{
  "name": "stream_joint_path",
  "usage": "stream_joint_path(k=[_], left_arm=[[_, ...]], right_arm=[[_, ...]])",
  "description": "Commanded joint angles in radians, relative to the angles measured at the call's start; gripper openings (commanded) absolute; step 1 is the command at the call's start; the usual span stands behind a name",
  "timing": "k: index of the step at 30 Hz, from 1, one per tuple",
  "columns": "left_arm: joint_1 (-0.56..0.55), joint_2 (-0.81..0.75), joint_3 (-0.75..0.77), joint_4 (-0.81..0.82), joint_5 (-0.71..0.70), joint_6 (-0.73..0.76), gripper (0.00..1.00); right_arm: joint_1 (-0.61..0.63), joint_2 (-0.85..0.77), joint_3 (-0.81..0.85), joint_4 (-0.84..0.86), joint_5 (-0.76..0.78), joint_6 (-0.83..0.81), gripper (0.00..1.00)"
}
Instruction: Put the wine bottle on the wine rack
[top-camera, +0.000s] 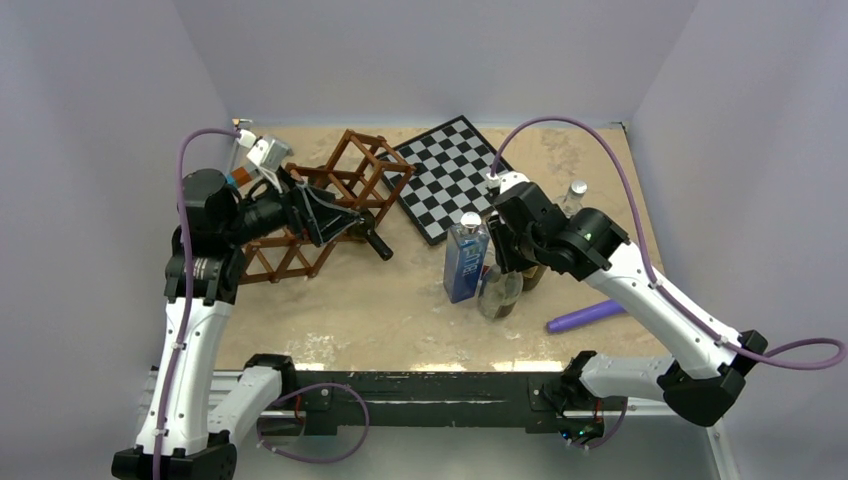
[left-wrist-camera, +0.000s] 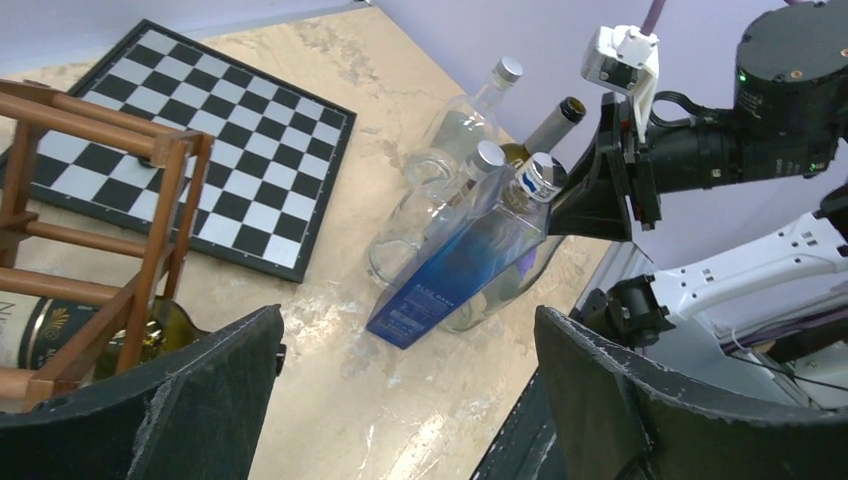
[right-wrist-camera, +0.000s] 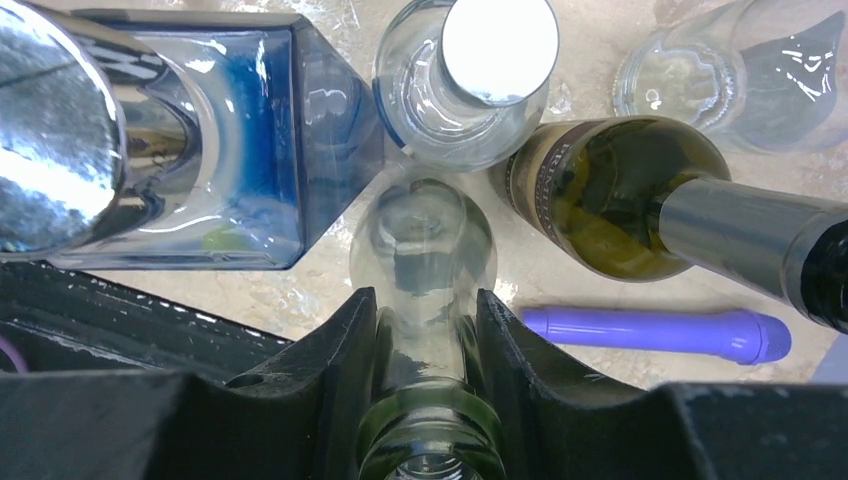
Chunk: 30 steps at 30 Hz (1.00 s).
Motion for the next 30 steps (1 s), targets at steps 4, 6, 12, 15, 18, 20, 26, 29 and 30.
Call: stream_joint_path(k=[4, 6, 12, 15, 18, 20, 26, 29, 30], left_arm=[[-0.072, -0.040, -0.058, 0.130, 0.208, 0.026, 0.99], [-0.135, -0.053, -0.084, 0.155, 0.214, 0.039, 0.99], [-0.350, -0.040, -0.200, 0.276, 0.147, 0.007, 0.99], [-0.454, -0.023, -0.255, 0.370, 0.086, -0.020, 0.99], [-0.575, 0.004, -0.268, 0.345, -0.053, 0.049, 0.99], [-0.636, 0.026, -0.273, 0.332, -0.115, 0.076, 0.99], [-0.730, 0.061, -0.328, 0.488, -0.186, 0.052, 0.99], [-0.771, 0.080, -0.340, 0.533, -0.192, 0.052, 0.99], [-0.782, 0.086, -0.347, 0.547, -0.190, 0.052, 0.99]], right_arm=[[-0.005, -0.078, 0.127, -0.075, -0.048, -0.021, 0.00], [-0.005, -0.077, 0.184, -0.103, -0.086, -0.021, 0.00], [-0.003, -0.054, 0.332, -0.190, -0.163, 0.006, 0.00], [-0.001, -0.052, 0.391, -0.215, -0.252, 0.013, 0.00], [0.003, -0.041, 0.456, -0.228, -0.318, 0.024, 0.00], [0.008, -0.031, 0.491, -0.222, -0.374, 0.040, 0.00], [0.038, 0.015, 0.574, -0.148, -0.543, 0.110, 0.00], [0.061, 0.054, 0.674, -0.144, -0.569, 0.148, 0.00], [0.068, 0.067, 0.696, -0.139, -0.578, 0.160, 0.00]])
